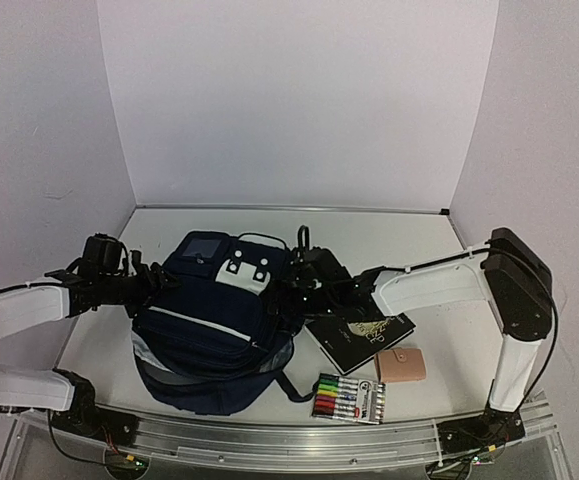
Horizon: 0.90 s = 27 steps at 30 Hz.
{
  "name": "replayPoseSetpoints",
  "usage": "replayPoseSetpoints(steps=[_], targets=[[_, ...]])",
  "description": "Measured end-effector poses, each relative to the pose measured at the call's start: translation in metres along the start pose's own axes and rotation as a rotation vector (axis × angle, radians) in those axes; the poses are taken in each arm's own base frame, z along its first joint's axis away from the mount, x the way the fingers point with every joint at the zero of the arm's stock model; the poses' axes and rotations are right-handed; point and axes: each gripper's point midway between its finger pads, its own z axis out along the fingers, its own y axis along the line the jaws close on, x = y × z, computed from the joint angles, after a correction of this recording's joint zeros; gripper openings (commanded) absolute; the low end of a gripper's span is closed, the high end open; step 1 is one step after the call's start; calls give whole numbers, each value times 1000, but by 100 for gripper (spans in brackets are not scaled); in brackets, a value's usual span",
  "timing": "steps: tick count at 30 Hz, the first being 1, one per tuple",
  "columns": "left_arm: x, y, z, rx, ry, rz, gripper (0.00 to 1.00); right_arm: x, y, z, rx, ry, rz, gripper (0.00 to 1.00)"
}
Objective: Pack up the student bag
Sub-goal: Adjust the student bag at the center of the board.
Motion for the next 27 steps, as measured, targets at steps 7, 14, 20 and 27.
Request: replayPoseSetpoints(steps=[7, 14, 20, 27], targets=[[40, -38, 28, 89, 105, 75, 74, -119, -24, 38, 16, -185, -103, 86], [77, -78, 24, 155, 209, 173, 88, -184, -16, 33, 70, -334, -293, 97], [48, -75, -13, 116, 15, 171, 66, -173, -7, -14, 78, -317, -384, 97], [73, 6, 12, -60, 72, 137, 58, -131, 42, -85, -92, -282, -460, 86]])
